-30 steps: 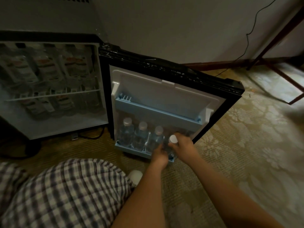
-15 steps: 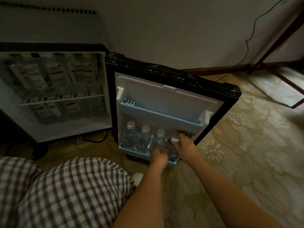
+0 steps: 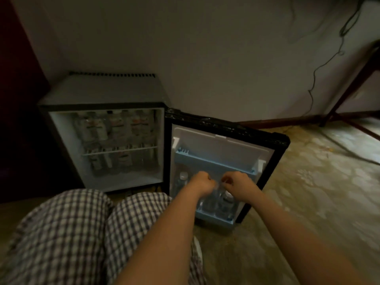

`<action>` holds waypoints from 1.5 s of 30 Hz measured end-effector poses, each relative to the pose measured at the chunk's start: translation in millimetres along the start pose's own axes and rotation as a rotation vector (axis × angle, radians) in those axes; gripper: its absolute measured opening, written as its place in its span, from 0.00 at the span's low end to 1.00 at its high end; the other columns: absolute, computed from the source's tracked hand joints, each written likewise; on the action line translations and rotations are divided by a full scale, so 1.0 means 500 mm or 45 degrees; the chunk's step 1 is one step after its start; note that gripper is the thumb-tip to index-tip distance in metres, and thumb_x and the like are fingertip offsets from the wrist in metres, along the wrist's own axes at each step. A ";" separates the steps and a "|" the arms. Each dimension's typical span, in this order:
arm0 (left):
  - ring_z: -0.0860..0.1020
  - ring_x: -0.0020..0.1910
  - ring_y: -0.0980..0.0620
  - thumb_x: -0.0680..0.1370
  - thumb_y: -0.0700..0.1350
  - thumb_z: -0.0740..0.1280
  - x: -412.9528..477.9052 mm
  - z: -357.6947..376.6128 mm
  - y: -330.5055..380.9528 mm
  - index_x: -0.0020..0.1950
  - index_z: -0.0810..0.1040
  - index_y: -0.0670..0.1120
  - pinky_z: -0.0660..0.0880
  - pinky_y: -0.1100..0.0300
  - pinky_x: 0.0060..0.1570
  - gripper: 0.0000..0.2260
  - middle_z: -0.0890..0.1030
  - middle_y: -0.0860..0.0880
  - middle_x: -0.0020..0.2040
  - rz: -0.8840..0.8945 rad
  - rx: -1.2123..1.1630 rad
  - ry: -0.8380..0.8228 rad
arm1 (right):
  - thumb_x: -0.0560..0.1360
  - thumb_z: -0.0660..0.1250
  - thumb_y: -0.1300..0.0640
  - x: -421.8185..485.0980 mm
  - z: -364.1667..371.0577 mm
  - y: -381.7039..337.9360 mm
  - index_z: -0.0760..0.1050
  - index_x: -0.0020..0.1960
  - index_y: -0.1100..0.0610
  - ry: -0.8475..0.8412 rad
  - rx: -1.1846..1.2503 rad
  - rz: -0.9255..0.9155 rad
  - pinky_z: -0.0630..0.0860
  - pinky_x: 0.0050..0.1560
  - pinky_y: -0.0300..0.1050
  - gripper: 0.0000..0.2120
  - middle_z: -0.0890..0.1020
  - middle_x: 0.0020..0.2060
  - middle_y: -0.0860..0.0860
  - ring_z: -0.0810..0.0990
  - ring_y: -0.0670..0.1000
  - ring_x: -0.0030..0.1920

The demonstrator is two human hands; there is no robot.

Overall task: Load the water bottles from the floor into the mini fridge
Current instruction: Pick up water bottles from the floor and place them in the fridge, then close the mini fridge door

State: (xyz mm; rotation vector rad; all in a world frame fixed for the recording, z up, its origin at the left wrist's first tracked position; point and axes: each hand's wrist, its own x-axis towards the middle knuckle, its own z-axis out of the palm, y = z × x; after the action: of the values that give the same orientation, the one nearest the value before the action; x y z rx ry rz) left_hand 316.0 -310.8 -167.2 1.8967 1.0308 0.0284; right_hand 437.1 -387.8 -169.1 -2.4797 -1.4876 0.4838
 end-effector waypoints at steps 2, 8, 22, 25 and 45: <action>0.70 0.43 0.49 0.80 0.46 0.58 -0.026 -0.059 0.005 0.38 0.69 0.45 0.66 0.58 0.45 0.11 0.71 0.43 0.42 0.026 0.083 0.030 | 0.79 0.61 0.57 -0.005 -0.037 -0.041 0.75 0.61 0.57 -0.052 0.003 -0.054 0.76 0.58 0.49 0.13 0.80 0.58 0.55 0.79 0.55 0.56; 0.74 0.45 0.47 0.80 0.47 0.59 -0.141 -0.239 0.009 0.44 0.74 0.43 0.71 0.56 0.49 0.10 0.75 0.42 0.46 0.046 0.150 0.157 | 0.77 0.62 0.60 -0.032 -0.131 -0.186 0.76 0.61 0.60 -0.105 0.033 -0.239 0.76 0.59 0.49 0.13 0.82 0.56 0.59 0.81 0.56 0.54; 0.77 0.59 0.43 0.81 0.48 0.57 -0.317 -0.492 -0.035 0.63 0.74 0.40 0.73 0.54 0.55 0.16 0.78 0.42 0.58 -0.027 0.304 0.349 | 0.79 0.60 0.57 -0.021 -0.257 -0.459 0.76 0.58 0.58 -0.180 0.096 -0.531 0.74 0.36 0.38 0.11 0.79 0.45 0.52 0.81 0.51 0.42; 0.77 0.58 0.45 0.81 0.49 0.58 -0.293 -0.515 -0.035 0.61 0.74 0.41 0.73 0.52 0.57 0.15 0.78 0.42 0.58 0.001 0.281 0.354 | 0.79 0.60 0.57 0.000 -0.271 -0.472 0.75 0.60 0.59 -0.187 0.101 -0.527 0.77 0.40 0.42 0.12 0.79 0.47 0.54 0.82 0.52 0.43; 0.72 0.64 0.47 0.80 0.48 0.58 0.161 -0.491 -0.013 0.66 0.70 0.47 0.69 0.50 0.64 0.15 0.74 0.46 0.65 0.511 0.646 0.408 | 0.81 0.55 0.52 0.441 -0.167 -0.308 0.74 0.62 0.56 0.035 0.005 -0.188 0.72 0.62 0.53 0.16 0.78 0.61 0.57 0.75 0.58 0.61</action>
State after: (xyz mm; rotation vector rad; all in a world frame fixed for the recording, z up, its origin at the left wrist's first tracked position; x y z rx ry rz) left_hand 261.7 -79.1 -66.2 2.6062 0.9000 0.3398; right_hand 439.8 -121.8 -76.9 -2.3410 -1.6417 0.4238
